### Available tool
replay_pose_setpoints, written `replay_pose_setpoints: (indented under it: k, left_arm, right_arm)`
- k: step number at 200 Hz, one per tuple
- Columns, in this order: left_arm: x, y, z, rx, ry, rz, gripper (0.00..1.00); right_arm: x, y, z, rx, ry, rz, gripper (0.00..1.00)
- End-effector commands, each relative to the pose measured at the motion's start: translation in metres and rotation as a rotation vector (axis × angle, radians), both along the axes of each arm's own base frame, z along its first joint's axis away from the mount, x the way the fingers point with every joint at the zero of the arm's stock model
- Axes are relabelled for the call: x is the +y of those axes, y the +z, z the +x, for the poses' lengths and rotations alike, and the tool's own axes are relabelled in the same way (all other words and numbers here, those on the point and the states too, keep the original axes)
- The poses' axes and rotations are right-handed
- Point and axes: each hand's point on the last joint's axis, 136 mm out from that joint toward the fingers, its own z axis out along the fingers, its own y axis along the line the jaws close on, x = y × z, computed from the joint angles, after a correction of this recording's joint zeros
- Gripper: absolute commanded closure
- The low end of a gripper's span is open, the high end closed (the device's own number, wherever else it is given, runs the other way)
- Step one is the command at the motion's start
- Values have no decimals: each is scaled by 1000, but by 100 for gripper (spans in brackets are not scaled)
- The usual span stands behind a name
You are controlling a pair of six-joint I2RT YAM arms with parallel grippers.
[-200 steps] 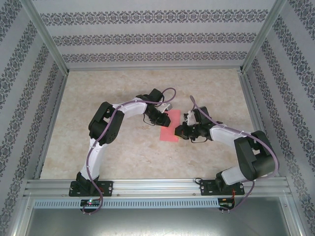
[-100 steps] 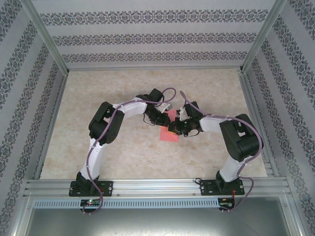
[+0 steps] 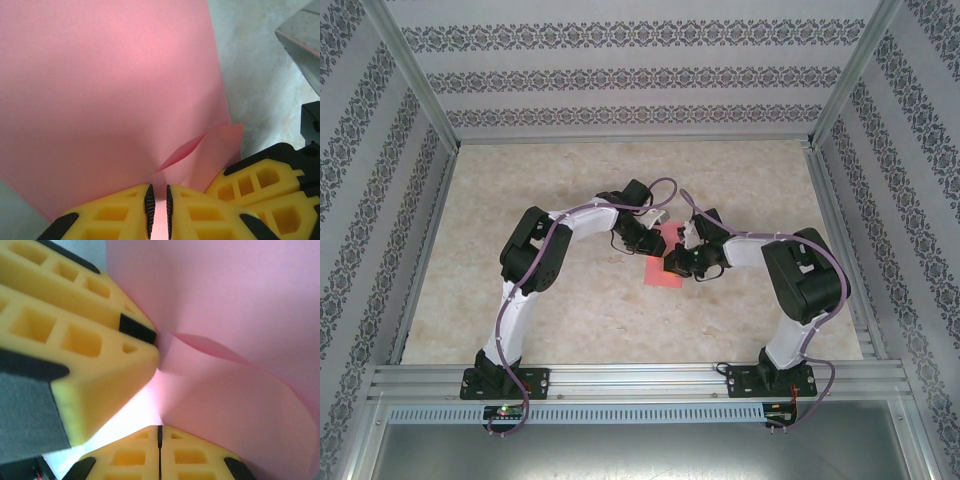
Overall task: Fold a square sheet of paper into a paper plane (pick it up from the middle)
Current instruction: Fold the triangle a second time at the center of the table.
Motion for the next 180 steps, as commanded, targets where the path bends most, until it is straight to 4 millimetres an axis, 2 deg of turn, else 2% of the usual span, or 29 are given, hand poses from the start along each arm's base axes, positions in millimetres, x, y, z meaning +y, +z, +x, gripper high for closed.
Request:
replay_pose_setpoints:
  k: [1, 58, 131, 157, 180]
  left_arm:
    - [47, -66, -12, 87, 37, 225, 79]
    - [47, -67, -12, 86, 30, 225, 79]
    - [42, -60, -10, 86, 36, 197, 79]
    - [38, -56, -10, 88, 37, 176, 79]
    - [32, -50, -8, 88, 43, 148, 79]
  right_arm:
    - [-31, -25, -35, 104, -13, -126, 93]
    - [-50, -31, -62, 134, -60, -142, 93]
    - [-65, -29, -82, 150, -113, -179, 93]
    - [-62, -14, -76, 119, -117, -155, 93]
    - [-54, 16, -57, 47, -113, -101, 93]
